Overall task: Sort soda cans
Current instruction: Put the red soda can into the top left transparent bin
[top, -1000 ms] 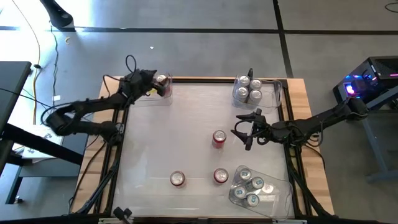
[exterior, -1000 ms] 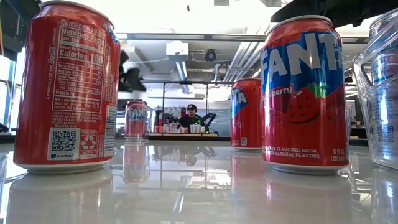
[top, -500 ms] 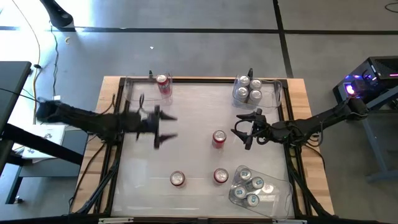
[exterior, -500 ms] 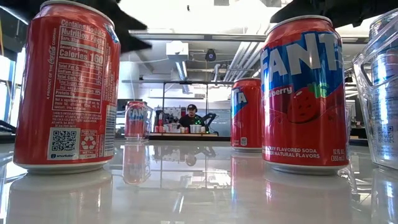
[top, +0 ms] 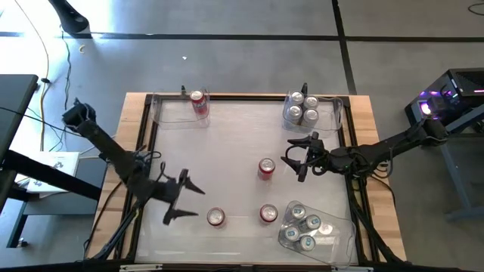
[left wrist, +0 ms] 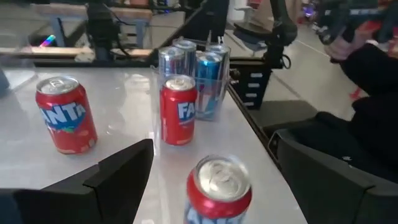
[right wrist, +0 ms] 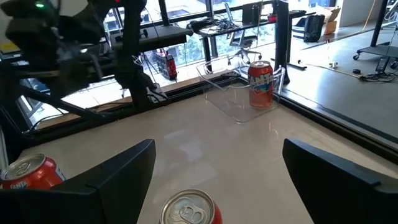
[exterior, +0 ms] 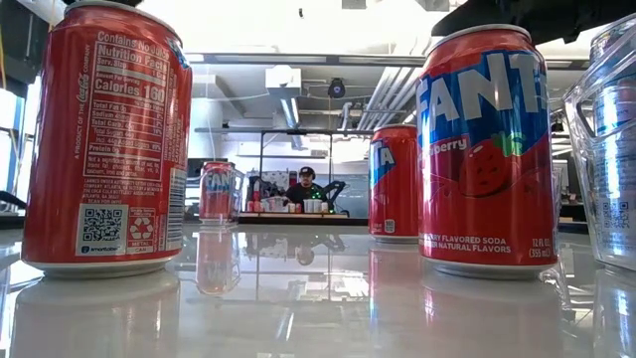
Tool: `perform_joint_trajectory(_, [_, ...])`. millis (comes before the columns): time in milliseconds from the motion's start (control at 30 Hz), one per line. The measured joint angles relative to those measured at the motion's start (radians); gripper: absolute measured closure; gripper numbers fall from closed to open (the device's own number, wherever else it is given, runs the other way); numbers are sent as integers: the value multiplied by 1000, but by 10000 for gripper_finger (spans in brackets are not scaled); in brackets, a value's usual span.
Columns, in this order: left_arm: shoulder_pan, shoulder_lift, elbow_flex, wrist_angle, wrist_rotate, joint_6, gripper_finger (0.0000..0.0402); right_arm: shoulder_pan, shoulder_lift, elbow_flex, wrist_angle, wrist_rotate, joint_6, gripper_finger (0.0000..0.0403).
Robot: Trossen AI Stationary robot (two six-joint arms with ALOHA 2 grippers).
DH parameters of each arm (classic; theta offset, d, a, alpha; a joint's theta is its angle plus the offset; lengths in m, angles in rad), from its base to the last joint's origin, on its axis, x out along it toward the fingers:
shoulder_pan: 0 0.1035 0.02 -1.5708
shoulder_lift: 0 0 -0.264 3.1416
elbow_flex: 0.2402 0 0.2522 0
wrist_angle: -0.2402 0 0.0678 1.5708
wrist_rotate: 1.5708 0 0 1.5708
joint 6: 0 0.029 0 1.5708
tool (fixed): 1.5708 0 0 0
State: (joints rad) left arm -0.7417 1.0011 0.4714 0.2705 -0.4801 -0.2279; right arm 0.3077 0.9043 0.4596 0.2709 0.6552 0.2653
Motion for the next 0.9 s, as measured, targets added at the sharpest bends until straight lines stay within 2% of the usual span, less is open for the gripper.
perform_joint_trajectory(100, [-80, 78, 56, 6, -115, 27, 65, 0, 0, 0, 0, 0, 0, 55])
perform_joint_trajectory(200, [-113, 190, 134, -1, -176, 69, 65, 0, 0, 0, 0, 0, 0, 55])
perform_joint_trajectory(467, [-79, 446, 298, -113, -189, 134, 65, 0, 0, 0, 0, 0, 6, 55])
perform_joint_trajectory(667, [-61, 487, 314, -146, -191, 115, 65, 0, 0, 0, 0, 0, 5, 55])
perform_joint_trajectory(900, [-62, 487, 315, -306, -189, -14, 65, 0, 0, 0, 0, 0, -3, 55])
